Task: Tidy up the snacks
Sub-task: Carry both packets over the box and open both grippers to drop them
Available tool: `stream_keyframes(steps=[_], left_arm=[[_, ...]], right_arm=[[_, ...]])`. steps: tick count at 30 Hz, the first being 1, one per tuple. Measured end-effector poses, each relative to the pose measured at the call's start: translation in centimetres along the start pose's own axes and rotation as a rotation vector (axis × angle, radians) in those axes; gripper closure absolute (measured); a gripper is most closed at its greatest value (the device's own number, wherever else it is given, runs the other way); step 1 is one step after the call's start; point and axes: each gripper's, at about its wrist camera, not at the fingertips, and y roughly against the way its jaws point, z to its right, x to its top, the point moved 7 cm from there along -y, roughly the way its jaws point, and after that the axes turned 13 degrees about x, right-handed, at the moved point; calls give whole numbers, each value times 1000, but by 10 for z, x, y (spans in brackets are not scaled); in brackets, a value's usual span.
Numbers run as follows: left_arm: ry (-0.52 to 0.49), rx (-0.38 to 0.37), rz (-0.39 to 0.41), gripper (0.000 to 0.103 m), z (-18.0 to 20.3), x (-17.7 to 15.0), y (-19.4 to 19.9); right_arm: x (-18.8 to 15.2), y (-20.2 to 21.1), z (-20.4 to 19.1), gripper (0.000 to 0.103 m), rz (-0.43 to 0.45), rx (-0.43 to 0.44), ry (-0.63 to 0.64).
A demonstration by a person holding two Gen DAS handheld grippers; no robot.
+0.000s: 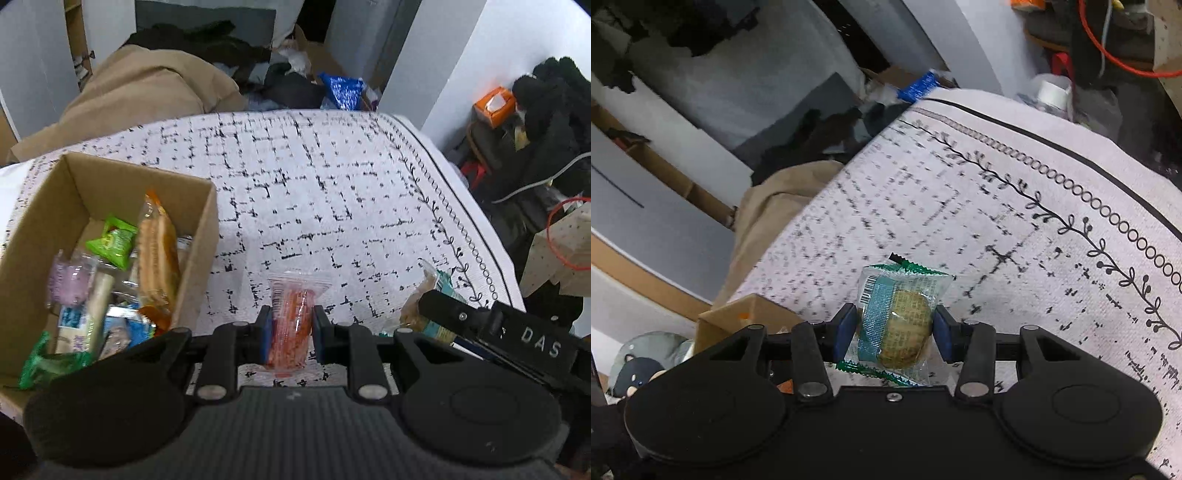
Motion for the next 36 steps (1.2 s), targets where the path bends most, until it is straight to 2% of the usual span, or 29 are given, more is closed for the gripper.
stream_keyframes(steps=[14, 19, 29, 36], left_arm=[[58, 37, 81, 82, -33, 6, 43], [74, 47, 103, 82, -48, 11, 54], [119, 66, 130, 82, -88, 27, 65], [158, 77, 132, 82, -120, 43, 59]], right_arm=[[-10, 17, -32, 59, 34, 79, 61], [-10, 19, -51, 59, 53, 101, 125], [-14, 5, -80, 59, 50, 122, 161], [-18, -9, -98, 59, 37, 127, 180]])
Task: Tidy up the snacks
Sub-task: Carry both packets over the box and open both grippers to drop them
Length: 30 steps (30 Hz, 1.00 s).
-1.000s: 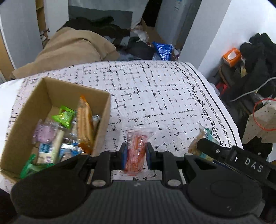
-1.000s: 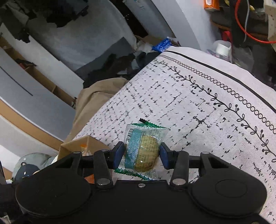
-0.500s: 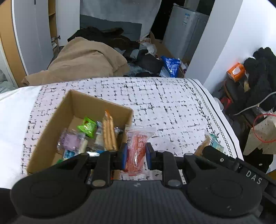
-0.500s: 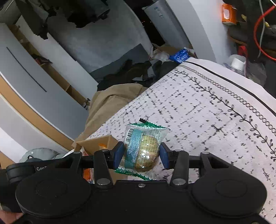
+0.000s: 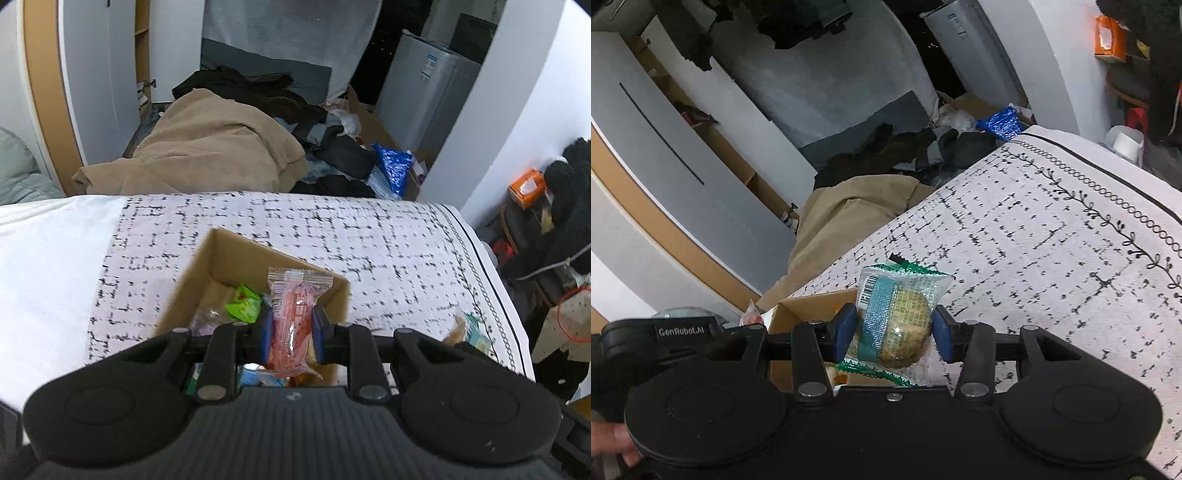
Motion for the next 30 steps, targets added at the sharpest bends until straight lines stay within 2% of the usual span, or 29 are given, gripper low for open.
stream_keyframes(steps=[11, 25, 30], left_arm=[[48, 2, -32, 81, -29, 21, -37], [45, -14, -99, 81, -40, 33, -87], [33, -31, -108, 75, -44, 37, -87]], right_arm=[[-6, -26, -11, 59, -29, -3, 14], [-9, -74, -34, 59, -92, 25, 46], [-13, -89, -46, 59, -123, 36, 63]])
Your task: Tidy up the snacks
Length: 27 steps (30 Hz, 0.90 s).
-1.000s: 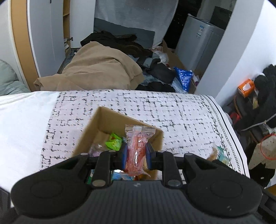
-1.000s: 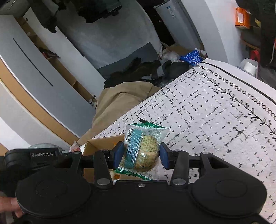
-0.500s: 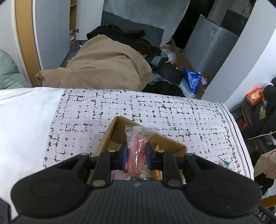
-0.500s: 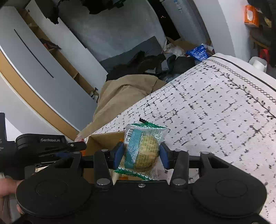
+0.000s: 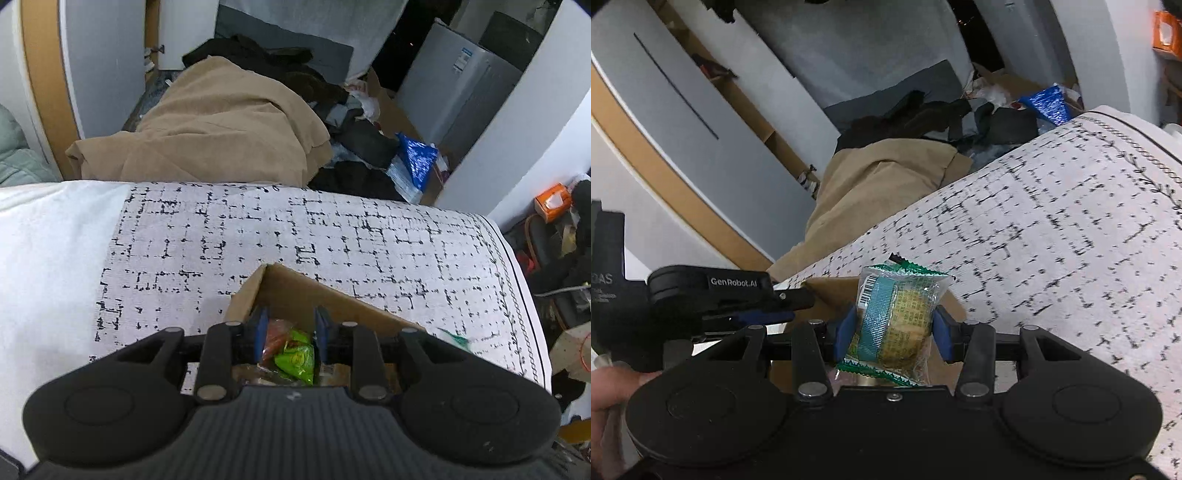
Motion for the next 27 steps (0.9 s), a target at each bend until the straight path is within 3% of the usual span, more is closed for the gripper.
stream_keyframes(steps=[6, 9, 11, 15, 20, 27], left_arm=[[0, -16, -2, 74, -10, 2, 5], [8, -13, -8, 67, -21, 3, 8], [15, -10, -10, 62, -29, 3, 11], [33, -9, -11, 54, -44, 4, 20], [53, -9, -7, 32, -60, -1, 33], [58, -38, -50, 26, -72, -14, 50]], right_arm=[[-5, -15, -21, 58, -33, 18, 41], [-7, -21, -30, 52, -35, 29, 52], [-9, -21, -35, 42, -37, 37, 62], [-11, -12, -36, 41, -35, 10, 68], [-14, 5, -36, 41, -27, -35, 72], [-20, 29, -45, 41, -22, -78, 71]])
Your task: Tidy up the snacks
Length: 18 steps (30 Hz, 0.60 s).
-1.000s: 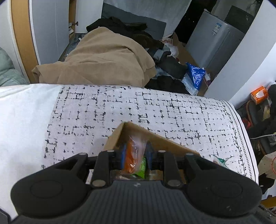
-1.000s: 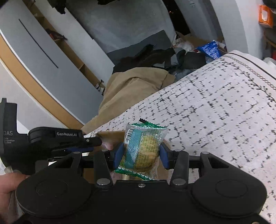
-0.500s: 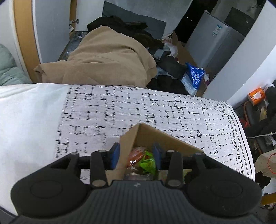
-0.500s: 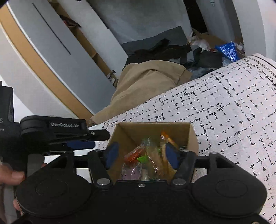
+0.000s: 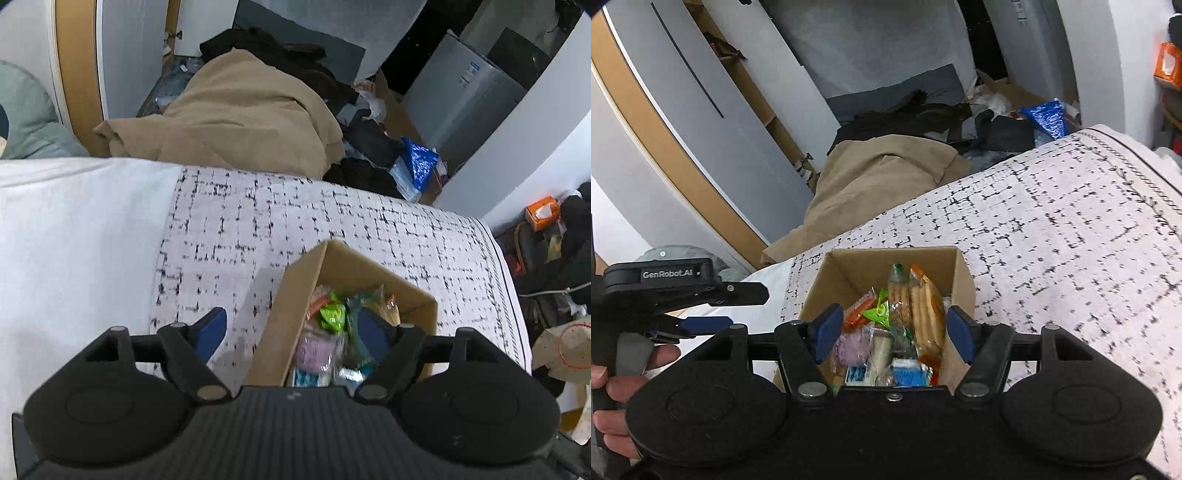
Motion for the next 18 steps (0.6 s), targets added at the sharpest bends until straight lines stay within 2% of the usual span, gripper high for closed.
stream_keyframes(steps=[9, 12, 14, 18], left_arm=[[-57, -19, 23, 19, -1, -14, 30], [-83, -34, 38, 16, 0, -20, 39], [-105, -45, 51, 12, 1, -24, 46], [-130, -62, 64, 9, 4, -33, 56]], right_arm=[[-3, 39, -4, 37, 64, -49, -40], [-4, 55, -3, 32, 98, -87, -62], [-8, 64, -4, 24, 118, -97, -63], [-13, 79, -7, 22, 138, -107, -59]])
